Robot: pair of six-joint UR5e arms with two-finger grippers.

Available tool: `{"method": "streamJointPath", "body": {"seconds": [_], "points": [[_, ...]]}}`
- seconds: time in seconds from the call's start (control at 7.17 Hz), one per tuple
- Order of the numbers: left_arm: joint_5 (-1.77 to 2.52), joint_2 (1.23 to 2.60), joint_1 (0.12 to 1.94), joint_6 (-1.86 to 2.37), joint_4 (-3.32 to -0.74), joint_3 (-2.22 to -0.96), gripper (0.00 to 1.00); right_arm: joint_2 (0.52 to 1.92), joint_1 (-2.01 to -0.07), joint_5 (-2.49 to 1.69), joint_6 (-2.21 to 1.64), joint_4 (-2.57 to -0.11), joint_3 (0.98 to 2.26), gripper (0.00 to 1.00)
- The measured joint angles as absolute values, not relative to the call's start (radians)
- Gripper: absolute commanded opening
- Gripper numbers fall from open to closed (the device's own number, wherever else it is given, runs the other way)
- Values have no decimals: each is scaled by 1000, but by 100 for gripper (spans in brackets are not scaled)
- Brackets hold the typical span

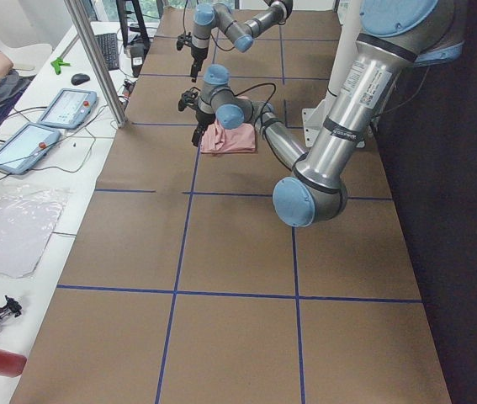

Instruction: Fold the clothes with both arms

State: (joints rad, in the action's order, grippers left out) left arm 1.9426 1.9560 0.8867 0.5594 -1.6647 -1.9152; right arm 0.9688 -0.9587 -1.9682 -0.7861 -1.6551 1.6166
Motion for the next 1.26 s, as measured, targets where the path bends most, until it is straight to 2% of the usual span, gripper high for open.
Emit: {"method": "streamJointPath", "body": {"seconds": [0.14,0.42,0.7,0.98,1.26], "points": [[1981,1901,976,390,-1588,-1974,100,1063,-1068,-2025,-554,-1679,1654,100],[2081,1776,1211,6,-1537,-1991,100,1240,-1286,-2118,-128,-1690,1668,100],[2201,1672,1417,-228,-1533,-1902,100,1392,-1467,-2190,125,-1687,1631,100],[2250,1617,1504,-274,-1541,-1760,100,1539,-1557,-2221,177,-1676,1592,100],[2291,1572,1569,-278,-1524,-1703,100,1616,-1581,-2277,103,-1662,1600,100]]}}
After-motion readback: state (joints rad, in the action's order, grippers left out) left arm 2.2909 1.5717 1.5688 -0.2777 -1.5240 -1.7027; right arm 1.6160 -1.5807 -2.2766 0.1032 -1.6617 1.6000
